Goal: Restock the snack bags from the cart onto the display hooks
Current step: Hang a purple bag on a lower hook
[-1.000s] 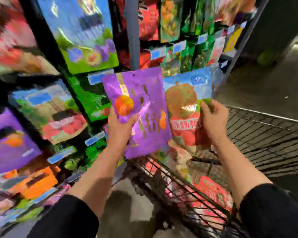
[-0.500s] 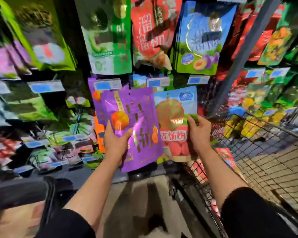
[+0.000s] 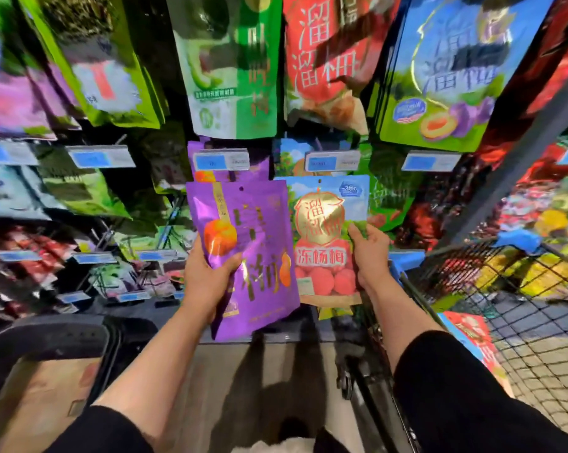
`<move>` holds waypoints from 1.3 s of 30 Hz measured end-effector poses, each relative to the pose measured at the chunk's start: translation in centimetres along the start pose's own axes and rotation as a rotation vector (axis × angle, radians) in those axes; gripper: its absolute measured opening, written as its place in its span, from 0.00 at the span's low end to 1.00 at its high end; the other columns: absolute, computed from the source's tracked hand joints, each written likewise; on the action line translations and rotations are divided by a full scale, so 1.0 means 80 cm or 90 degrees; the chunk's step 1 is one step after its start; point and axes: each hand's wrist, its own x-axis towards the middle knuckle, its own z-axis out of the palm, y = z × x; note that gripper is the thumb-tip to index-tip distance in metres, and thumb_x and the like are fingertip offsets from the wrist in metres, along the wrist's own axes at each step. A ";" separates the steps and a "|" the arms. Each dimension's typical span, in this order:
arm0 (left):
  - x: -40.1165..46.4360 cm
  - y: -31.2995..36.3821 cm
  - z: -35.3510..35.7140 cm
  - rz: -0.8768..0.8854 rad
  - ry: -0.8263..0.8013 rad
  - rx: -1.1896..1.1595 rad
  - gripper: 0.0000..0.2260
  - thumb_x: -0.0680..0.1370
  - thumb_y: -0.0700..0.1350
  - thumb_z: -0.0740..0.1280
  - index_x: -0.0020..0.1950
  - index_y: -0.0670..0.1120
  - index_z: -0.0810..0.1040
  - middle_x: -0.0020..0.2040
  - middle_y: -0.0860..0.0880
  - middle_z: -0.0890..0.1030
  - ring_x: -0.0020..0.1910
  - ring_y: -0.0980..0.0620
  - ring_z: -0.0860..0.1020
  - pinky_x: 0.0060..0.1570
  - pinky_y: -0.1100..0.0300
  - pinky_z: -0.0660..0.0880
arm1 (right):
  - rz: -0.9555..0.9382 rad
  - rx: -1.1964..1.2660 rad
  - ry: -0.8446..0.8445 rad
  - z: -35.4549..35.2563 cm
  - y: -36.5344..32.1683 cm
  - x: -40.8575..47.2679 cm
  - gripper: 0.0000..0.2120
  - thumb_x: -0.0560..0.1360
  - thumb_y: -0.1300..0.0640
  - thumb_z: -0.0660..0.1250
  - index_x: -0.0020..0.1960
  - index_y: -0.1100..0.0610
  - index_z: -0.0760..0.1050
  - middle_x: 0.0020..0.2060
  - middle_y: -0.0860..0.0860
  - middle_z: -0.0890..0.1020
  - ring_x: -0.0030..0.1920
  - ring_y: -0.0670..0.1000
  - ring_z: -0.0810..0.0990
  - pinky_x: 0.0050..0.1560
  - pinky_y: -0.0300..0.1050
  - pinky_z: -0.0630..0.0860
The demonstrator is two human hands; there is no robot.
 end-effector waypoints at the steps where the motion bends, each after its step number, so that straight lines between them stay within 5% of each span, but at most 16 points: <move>1: 0.004 0.000 0.003 0.007 0.003 0.009 0.21 0.68 0.39 0.76 0.58 0.48 0.75 0.45 0.33 0.79 0.40 0.32 0.77 0.46 0.39 0.75 | 0.011 0.006 -0.001 0.001 0.000 0.005 0.13 0.76 0.66 0.67 0.37 0.52 0.78 0.35 0.49 0.81 0.42 0.49 0.76 0.46 0.47 0.74; 3: 0.012 0.000 0.008 0.026 0.013 0.032 0.20 0.70 0.35 0.74 0.59 0.47 0.74 0.48 0.41 0.81 0.41 0.46 0.80 0.47 0.50 0.77 | 0.033 0.034 -0.010 0.004 -0.004 0.014 0.13 0.76 0.66 0.66 0.37 0.53 0.78 0.35 0.46 0.81 0.38 0.43 0.77 0.44 0.41 0.75; 5: 0.019 0.001 0.012 0.013 0.019 0.017 0.18 0.72 0.33 0.72 0.57 0.46 0.73 0.41 0.44 0.79 0.29 0.55 0.76 0.32 0.60 0.76 | 0.047 0.061 -0.035 0.008 -0.011 0.021 0.09 0.78 0.65 0.65 0.42 0.56 0.79 0.37 0.46 0.81 0.34 0.37 0.78 0.38 0.35 0.75; 7: 0.025 0.002 0.015 0.011 0.028 0.002 0.17 0.72 0.32 0.71 0.55 0.48 0.72 0.37 0.46 0.77 0.25 0.57 0.73 0.24 0.63 0.72 | 0.066 0.078 -0.065 0.010 -0.011 0.031 0.07 0.78 0.63 0.66 0.43 0.57 0.80 0.39 0.49 0.82 0.37 0.40 0.80 0.39 0.39 0.77; 10: 0.030 0.003 0.018 0.036 0.049 0.001 0.19 0.72 0.31 0.71 0.59 0.46 0.73 0.41 0.51 0.79 0.32 0.57 0.75 0.31 0.64 0.74 | 0.080 0.095 -0.096 0.010 -0.004 0.039 0.08 0.76 0.60 0.68 0.40 0.53 0.81 0.41 0.51 0.84 0.44 0.50 0.80 0.50 0.53 0.78; 15: 0.030 0.012 0.026 0.060 0.052 0.009 0.22 0.71 0.31 0.72 0.62 0.46 0.72 0.46 0.55 0.80 0.39 0.64 0.78 0.43 0.68 0.75 | 0.062 0.077 -0.092 -0.001 0.007 0.034 0.08 0.77 0.63 0.67 0.45 0.52 0.81 0.38 0.42 0.85 0.43 0.45 0.80 0.51 0.48 0.77; 23: 0.026 0.018 0.044 0.087 0.061 -0.008 0.21 0.71 0.31 0.72 0.59 0.50 0.72 0.48 0.58 0.80 0.41 0.67 0.79 0.41 0.74 0.73 | 0.056 0.067 -0.115 0.012 -0.013 0.068 0.04 0.74 0.54 0.70 0.42 0.52 0.82 0.44 0.56 0.83 0.48 0.57 0.81 0.54 0.62 0.78; 24: 0.025 0.019 0.044 0.087 0.061 -0.012 0.21 0.71 0.31 0.72 0.59 0.49 0.72 0.48 0.58 0.80 0.41 0.67 0.79 0.41 0.74 0.73 | 0.068 0.067 -0.110 0.014 -0.007 0.071 0.05 0.73 0.52 0.71 0.44 0.53 0.82 0.47 0.57 0.83 0.50 0.58 0.81 0.55 0.64 0.78; 27: 0.022 0.017 0.042 0.086 0.060 -0.015 0.22 0.71 0.31 0.72 0.60 0.49 0.72 0.49 0.58 0.80 0.42 0.66 0.79 0.45 0.71 0.74 | 0.085 0.074 -0.076 0.014 0.010 0.071 0.33 0.66 0.38 0.74 0.57 0.65 0.78 0.58 0.62 0.79 0.60 0.59 0.78 0.61 0.61 0.75; 32: 0.020 0.011 0.032 0.072 0.055 -0.015 0.22 0.72 0.32 0.72 0.62 0.48 0.73 0.52 0.54 0.81 0.47 0.58 0.80 0.52 0.60 0.75 | 0.115 0.087 -0.055 0.017 -0.016 0.049 0.13 0.78 0.60 0.66 0.57 0.68 0.76 0.51 0.55 0.81 0.48 0.44 0.79 0.48 0.40 0.77; 34: 0.020 0.009 0.030 0.064 0.057 -0.018 0.22 0.71 0.32 0.72 0.59 0.53 0.74 0.51 0.55 0.81 0.48 0.58 0.80 0.52 0.60 0.74 | 0.106 0.096 -0.056 0.020 -0.021 0.046 0.05 0.79 0.61 0.65 0.51 0.63 0.78 0.40 0.46 0.80 0.40 0.39 0.78 0.43 0.40 0.76; 37: 0.022 0.003 0.027 0.052 0.058 -0.017 0.23 0.71 0.32 0.73 0.56 0.56 0.74 0.51 0.56 0.82 0.49 0.56 0.80 0.52 0.58 0.74 | 0.114 0.109 -0.041 0.026 -0.028 0.043 0.06 0.79 0.62 0.64 0.56 0.59 0.74 0.40 0.41 0.76 0.41 0.40 0.76 0.50 0.41 0.73; 39: 0.022 0.000 0.025 0.042 0.057 -0.012 0.23 0.71 0.33 0.74 0.60 0.53 0.74 0.53 0.53 0.82 0.52 0.52 0.80 0.55 0.56 0.75 | 0.108 0.103 -0.046 0.028 -0.028 0.045 0.02 0.79 0.61 0.64 0.49 0.55 0.74 0.39 0.42 0.76 0.38 0.37 0.74 0.48 0.41 0.74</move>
